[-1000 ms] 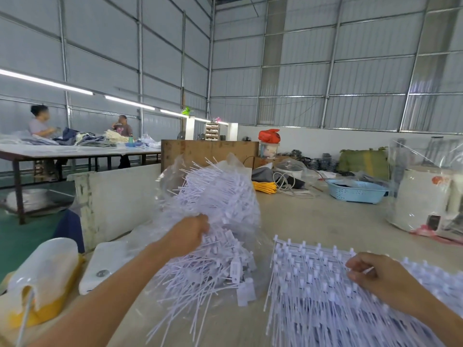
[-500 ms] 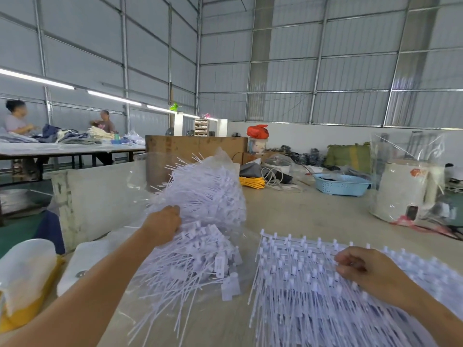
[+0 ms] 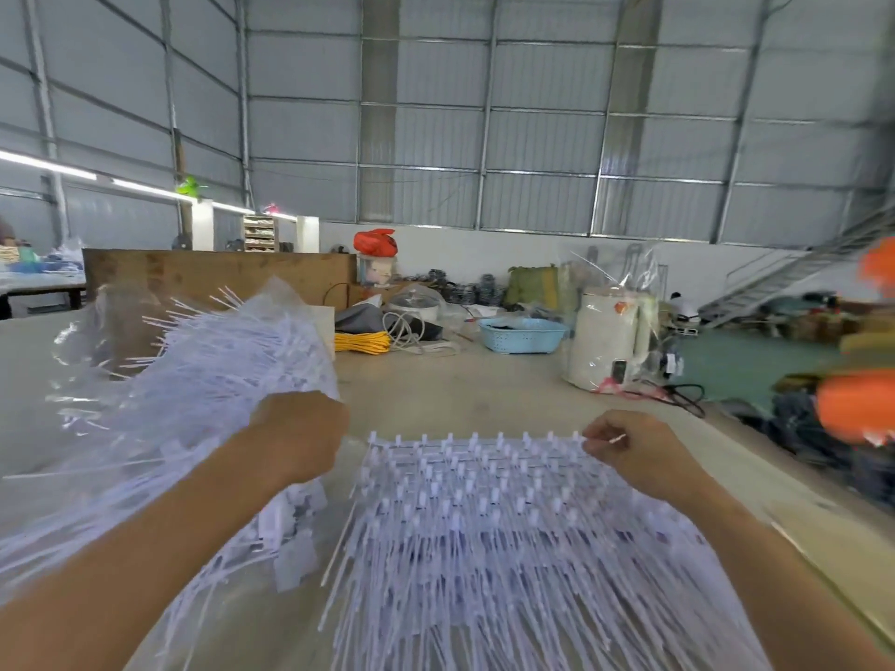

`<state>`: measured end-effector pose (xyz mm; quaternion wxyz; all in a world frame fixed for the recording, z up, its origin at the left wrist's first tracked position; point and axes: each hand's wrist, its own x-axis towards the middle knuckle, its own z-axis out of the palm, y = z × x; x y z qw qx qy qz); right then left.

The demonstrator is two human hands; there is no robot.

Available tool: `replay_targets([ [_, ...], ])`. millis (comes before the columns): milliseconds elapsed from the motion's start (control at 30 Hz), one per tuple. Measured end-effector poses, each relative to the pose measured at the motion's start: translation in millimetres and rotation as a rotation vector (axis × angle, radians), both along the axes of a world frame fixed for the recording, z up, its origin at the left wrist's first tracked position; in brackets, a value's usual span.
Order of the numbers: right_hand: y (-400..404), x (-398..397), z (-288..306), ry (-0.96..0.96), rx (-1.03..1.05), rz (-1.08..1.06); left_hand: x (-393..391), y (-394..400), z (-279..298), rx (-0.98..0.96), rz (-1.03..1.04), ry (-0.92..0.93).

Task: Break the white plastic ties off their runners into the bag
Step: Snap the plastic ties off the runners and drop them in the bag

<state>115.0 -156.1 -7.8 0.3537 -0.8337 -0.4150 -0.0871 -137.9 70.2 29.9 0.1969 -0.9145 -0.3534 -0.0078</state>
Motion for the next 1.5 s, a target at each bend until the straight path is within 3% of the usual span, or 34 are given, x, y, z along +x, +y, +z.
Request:
replay_targets([
  [100, -14.6, 15.2, -7.7, -0.029, -0.082, -0.130, 49.7, -45.0, -15.1, -0.211, -0.388, -0.181],
  [167, -24.6, 22.6, -13.5, -0.066, -0.173, -0.231, 76.6, -63.3, -29.2, -0.276, -0.502, -0.197],
  [267, -40.8, 29.8, -23.1, -0.053, -0.252, -0.354, 99.4, -70.5, -54.6, -0.395, -0.447, -0.074],
  [367, -47.6, 24.9, -34.1, 0.038, -0.361, -0.326, 101.7, -62.3, -76.3, -0.538, -0.370, -0.031],
  [533, -45.3, 7.6, -46.7, -0.039, -0.481, -0.306, 86.1, -55.1, -93.8, -0.417, -0.422, -0.087],
  [767, -53.0, -3.1, -20.3, 0.058, -0.705, -0.177, 60.8, -45.2, -93.0, -0.487, -0.492, -0.115],
  [833, -51.7, -3.1, -17.4, 0.057, -0.702, -0.178, 64.8, -38.8, -80.4, -0.520, -0.436, -0.298],
  [900, -48.1, -2.2, -25.3, 0.037, -0.637, -0.220, 67.5, -23.4, -72.8, -0.441, -0.245, -0.417],
  [967, -45.1, -5.5, -36.0, 0.004, -0.571, -0.276, 64.3, -3.2, -71.2, -0.417, -0.025, -0.289],
  [1033, -43.1, -4.8, -46.9, -0.064, -0.559, -0.314, 56.1, 8.3, -75.6, -0.540, 0.086, -0.212],
  [1200, -40.0, 2.6, -53.1, -0.017, -0.371, -0.318, 39.4, 7.3, -82.5, -0.526, 0.108, -0.274],
  [1267, -41.5, 9.5, -53.5, -0.035, -0.390, -0.309, 30.0, -2.8, -80.2, -0.584, 0.078, -0.307],
  [1400, -41.5, 6.9, -38.1, -0.002, -0.362, -0.343, 0.2, -27.1, -78.8, -0.516, 0.089, -0.398],
  [1500, -26.2, -20.9, -19.0, -0.125, -0.410, -0.324, -18.3, -42.1, -83.0, -0.756, 0.148, -0.476],
])
